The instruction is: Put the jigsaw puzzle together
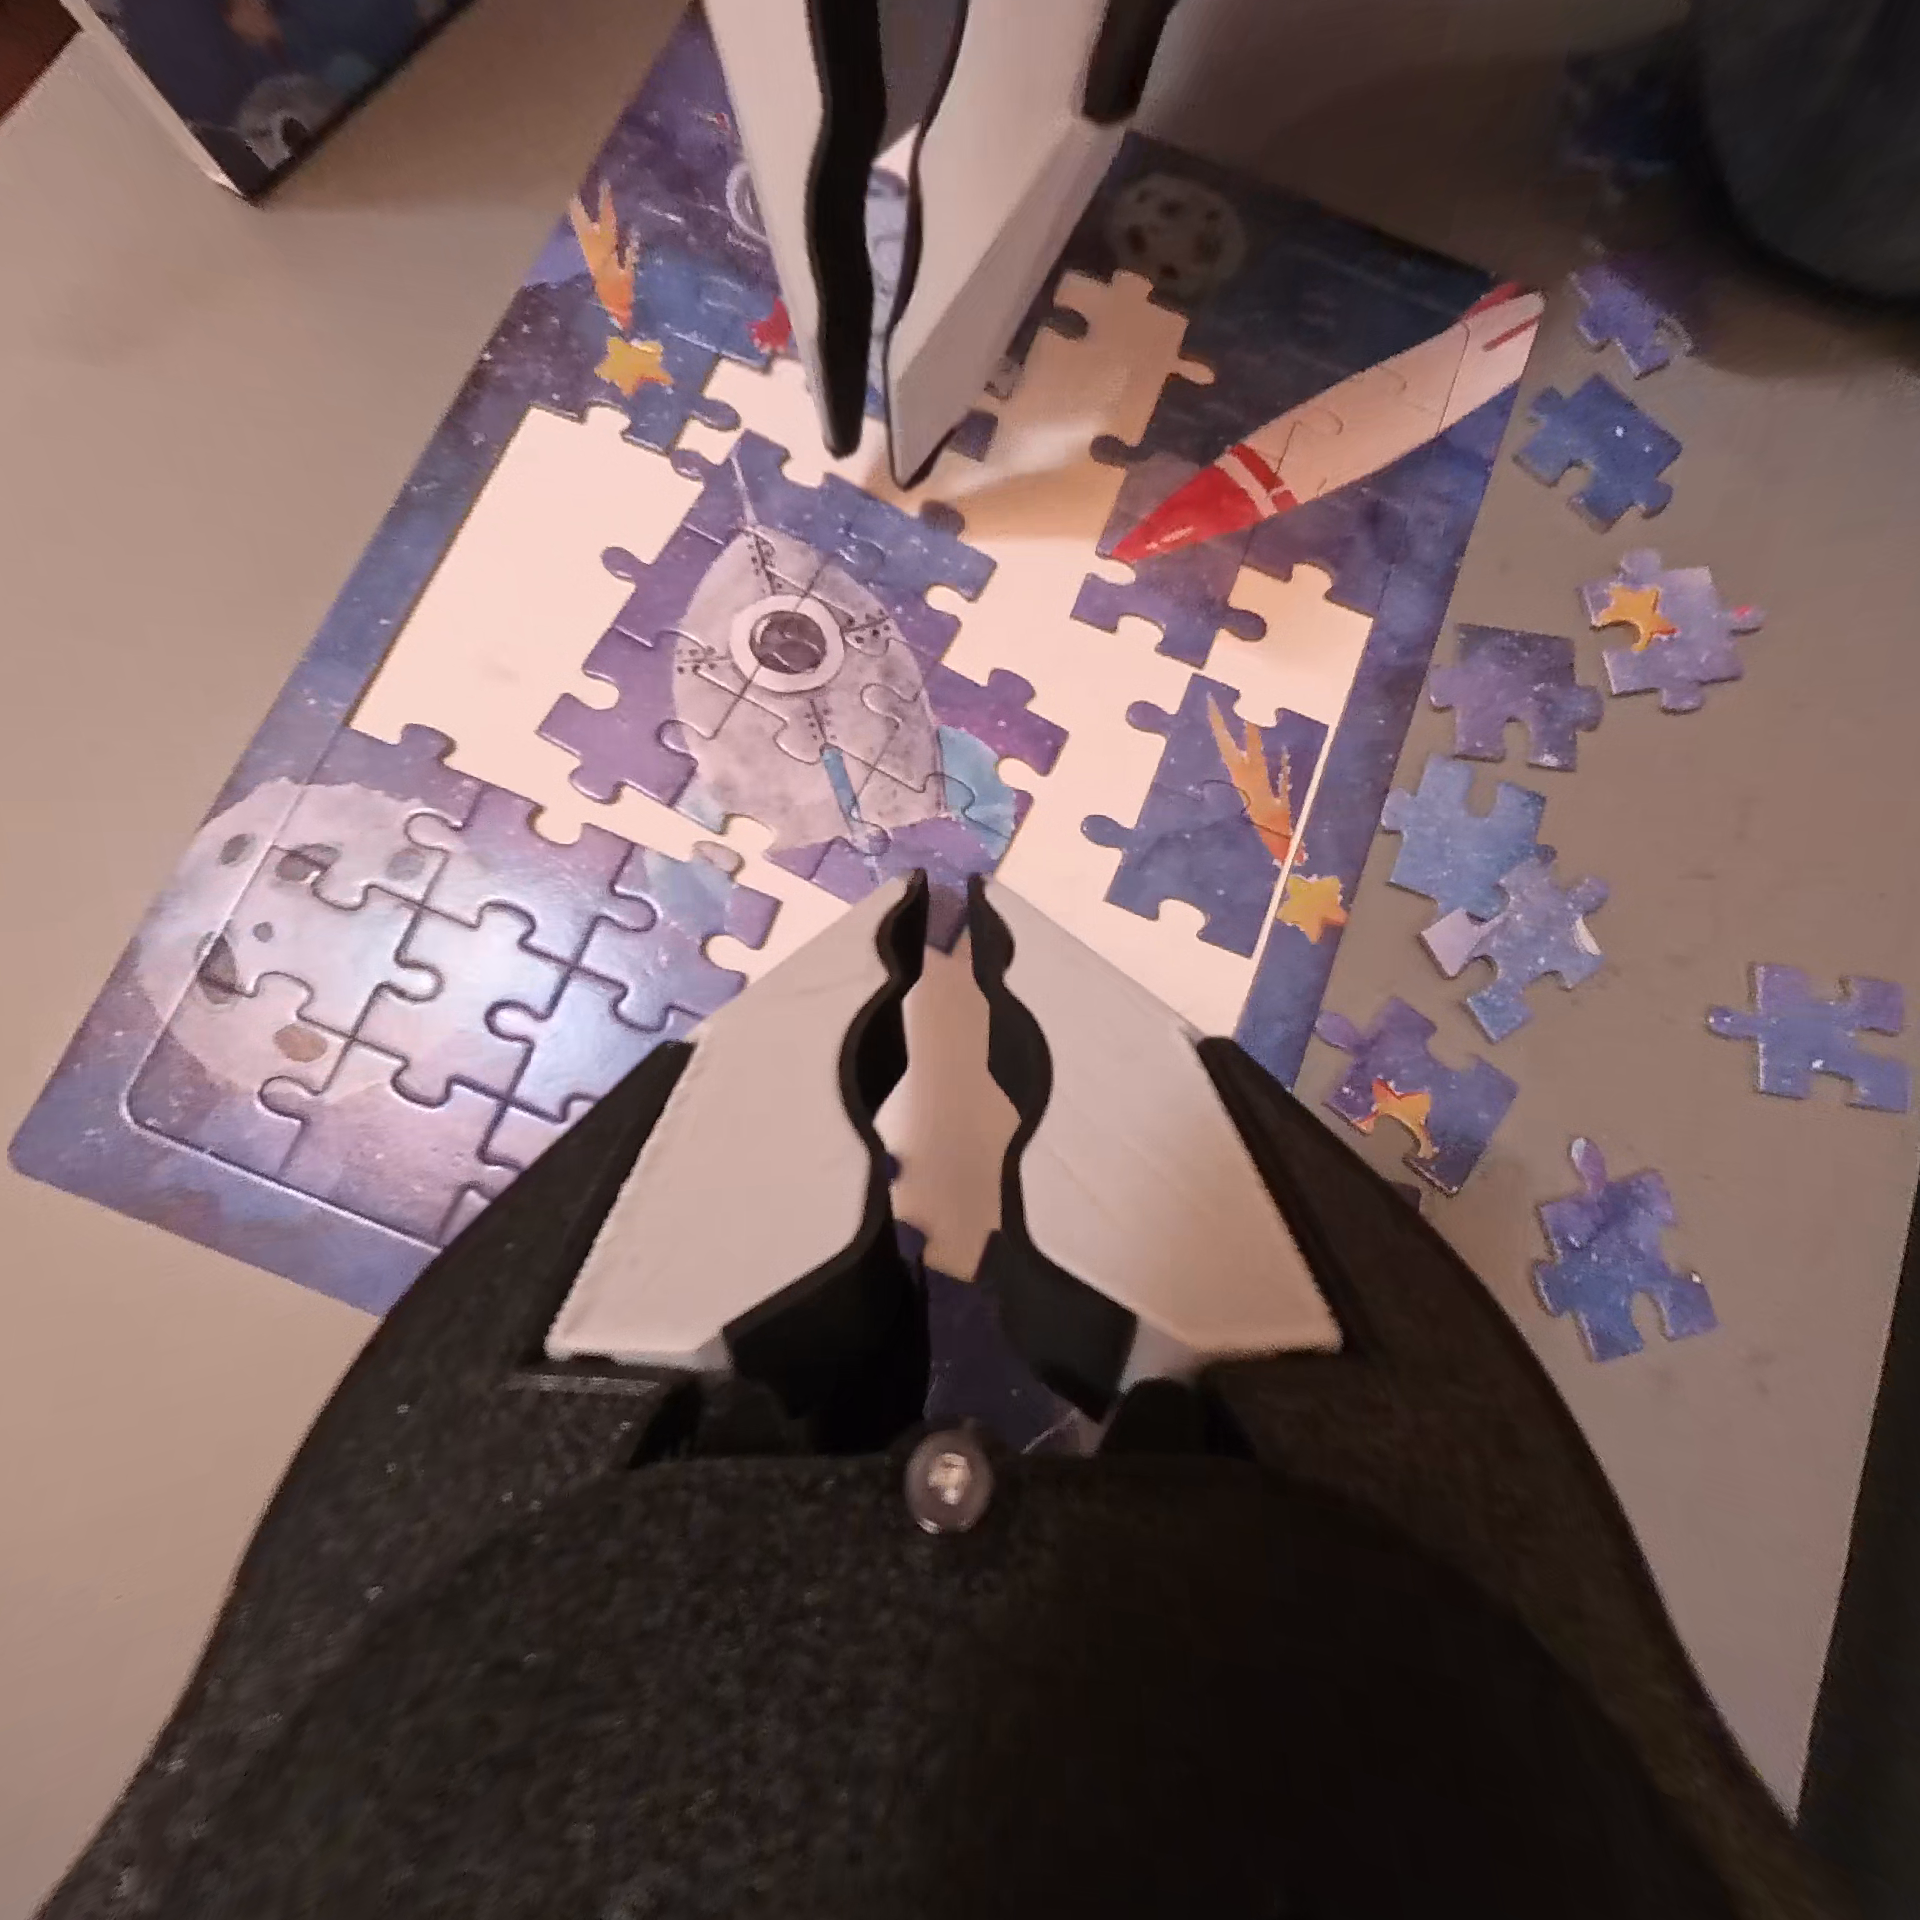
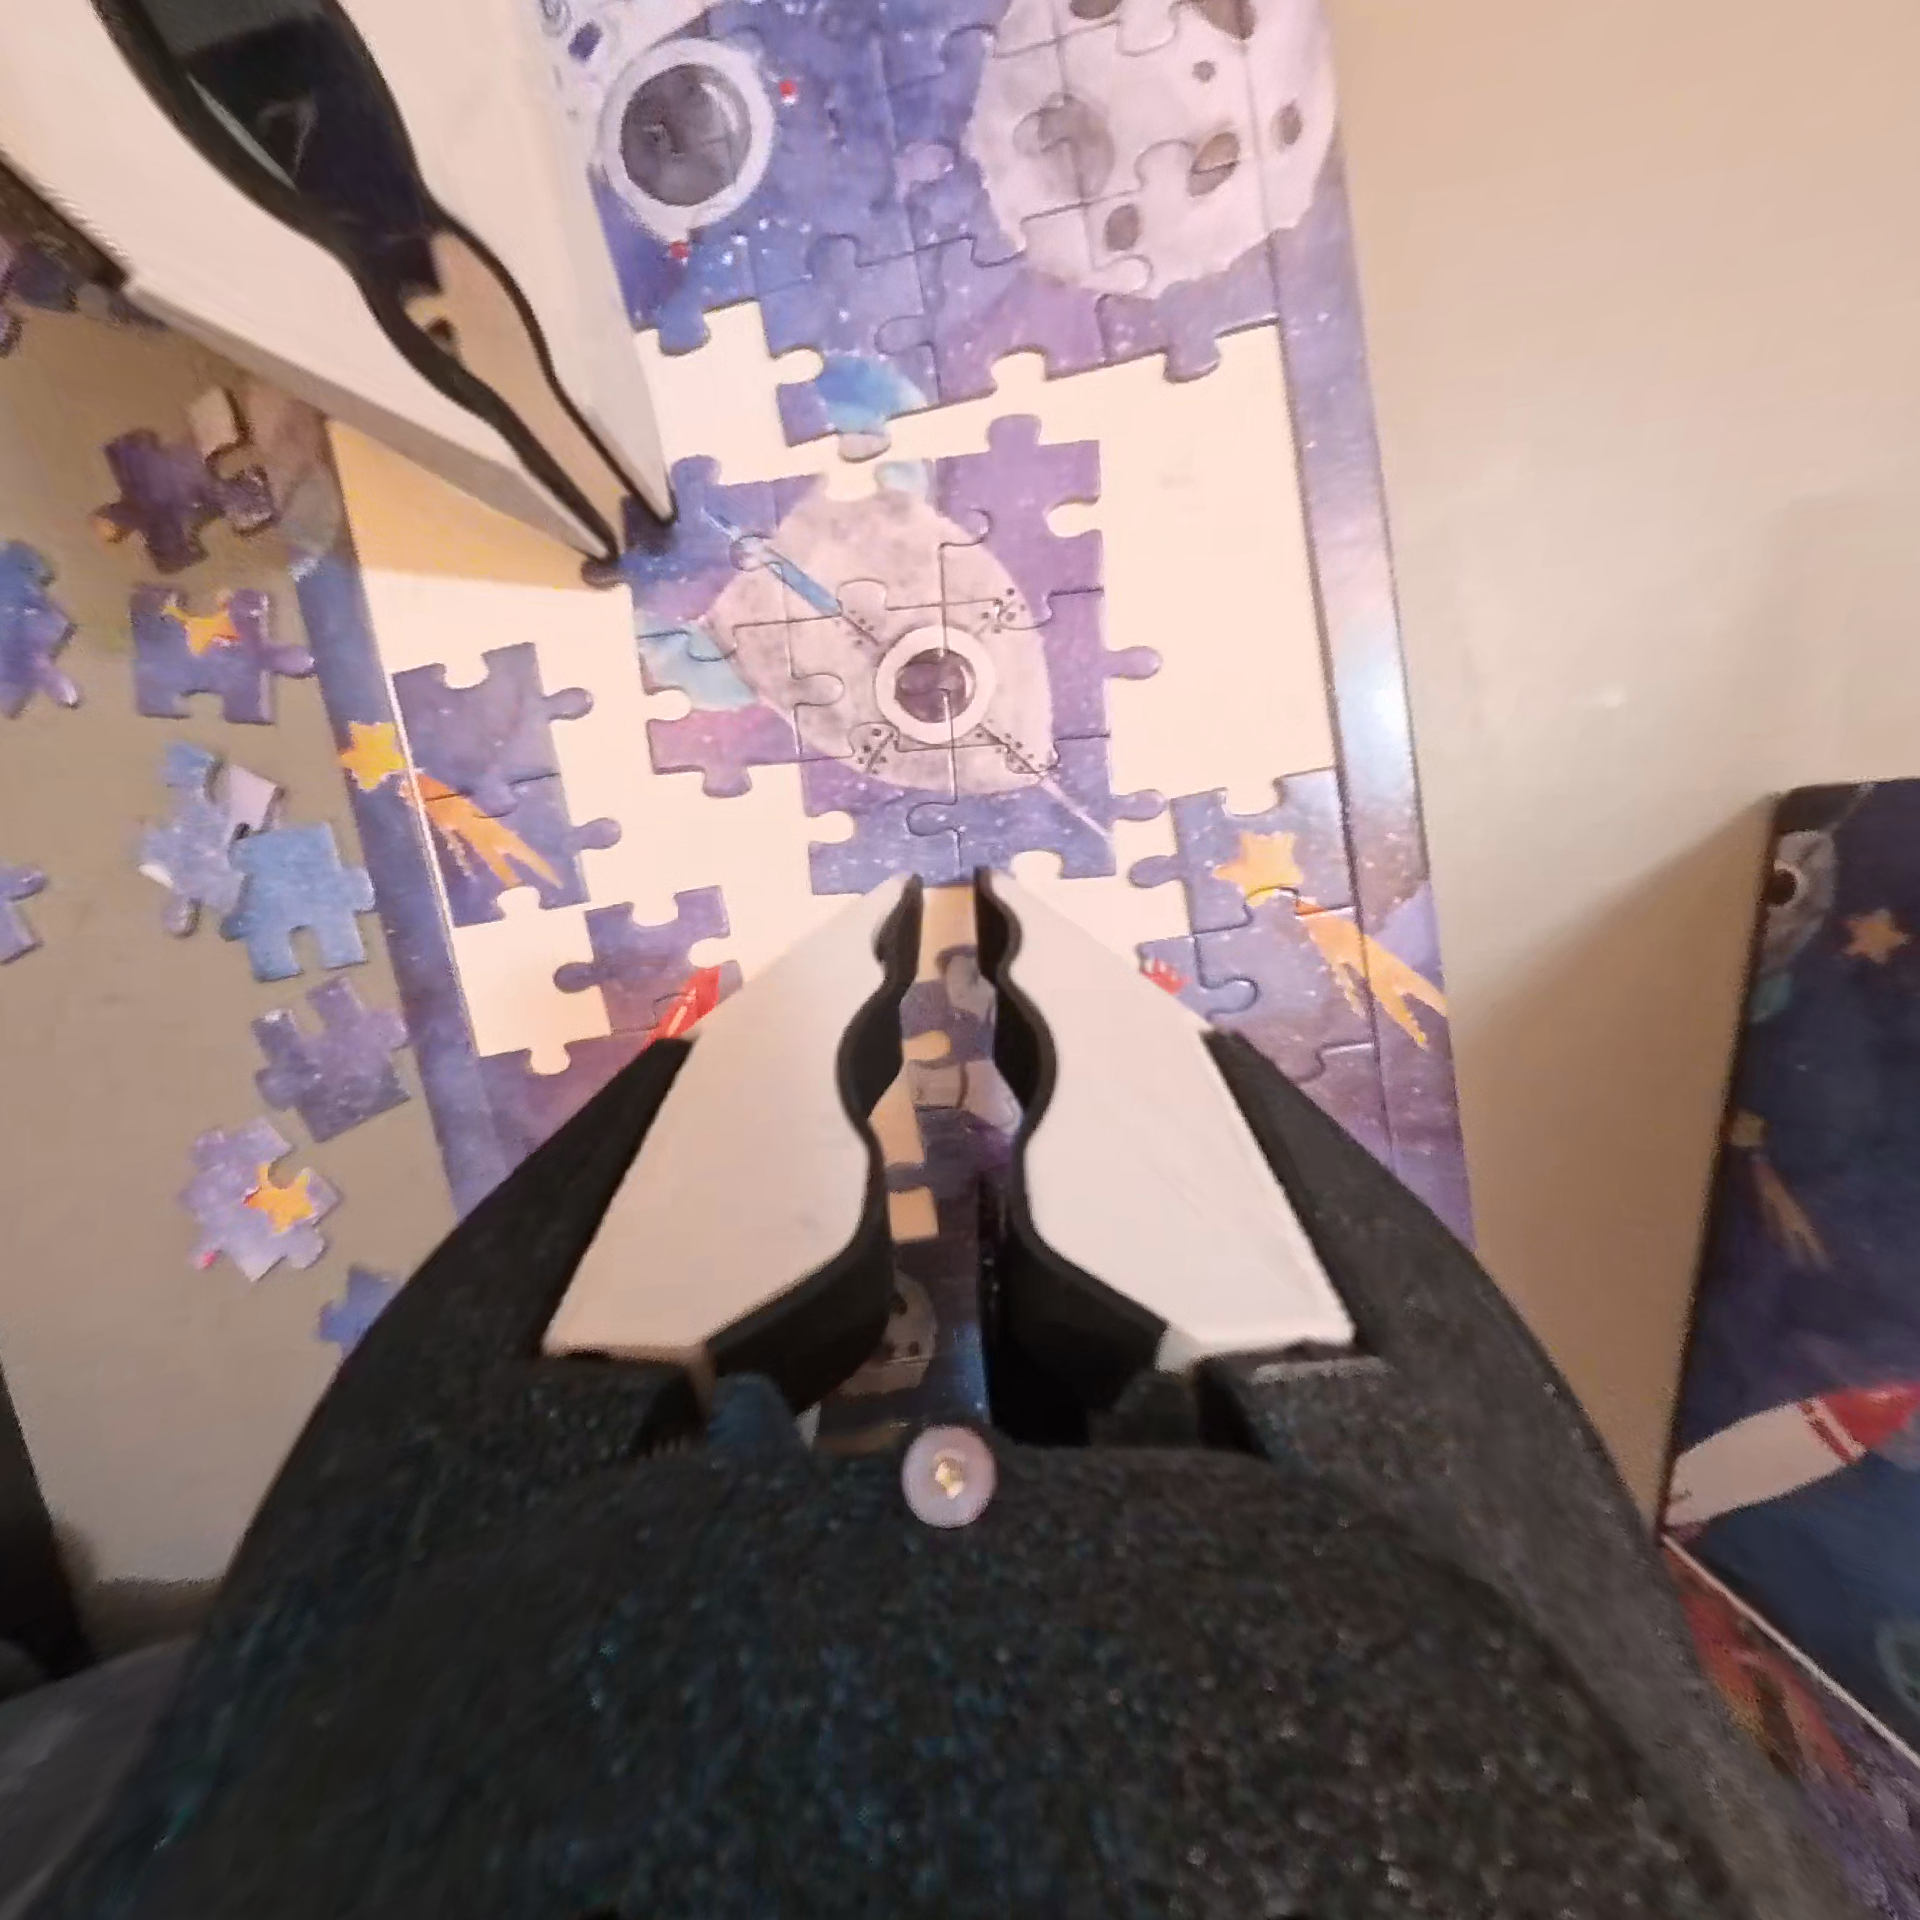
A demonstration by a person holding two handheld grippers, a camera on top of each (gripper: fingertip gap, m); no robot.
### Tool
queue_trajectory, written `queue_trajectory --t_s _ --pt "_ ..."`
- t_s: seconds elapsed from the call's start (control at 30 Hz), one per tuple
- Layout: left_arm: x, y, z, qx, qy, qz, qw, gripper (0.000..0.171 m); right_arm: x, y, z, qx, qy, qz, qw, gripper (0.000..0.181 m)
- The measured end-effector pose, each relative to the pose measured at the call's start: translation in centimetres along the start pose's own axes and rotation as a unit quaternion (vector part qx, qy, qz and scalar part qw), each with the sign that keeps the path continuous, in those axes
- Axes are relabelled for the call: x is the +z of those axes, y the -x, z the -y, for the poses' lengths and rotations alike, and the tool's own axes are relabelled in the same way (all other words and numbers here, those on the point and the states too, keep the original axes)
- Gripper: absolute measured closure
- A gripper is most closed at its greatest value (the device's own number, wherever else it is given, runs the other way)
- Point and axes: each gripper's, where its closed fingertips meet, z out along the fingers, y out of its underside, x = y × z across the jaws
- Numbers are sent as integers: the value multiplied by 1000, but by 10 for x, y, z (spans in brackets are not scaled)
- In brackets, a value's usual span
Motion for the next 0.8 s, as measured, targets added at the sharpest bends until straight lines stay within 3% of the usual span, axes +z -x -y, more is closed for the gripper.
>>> queue_trajectory --t_s 0.33,0.5,0.57,0.63,0.8 --pt "3 -2 -2 -13 -2 -10 1000 163 12 -7 9 -7 -7 -19 1000 178" --pt "1 -2 -3 -16 -4 -12 1000 162 2 -18 5 -3 -16 -42 999 175" --pt "0 0 -3 -17 -5 -9 1000 161 -2 -22 0 9 -15 -42 999 166" --pt "-3 4 -2 -18 -9 -3 1000 159 0 -22 -1 -2 -14 -43 999 153" --pt "-20 42 -2 -47 -30 56 997 152 2 -28 4 -31 -19 -77 996 153"
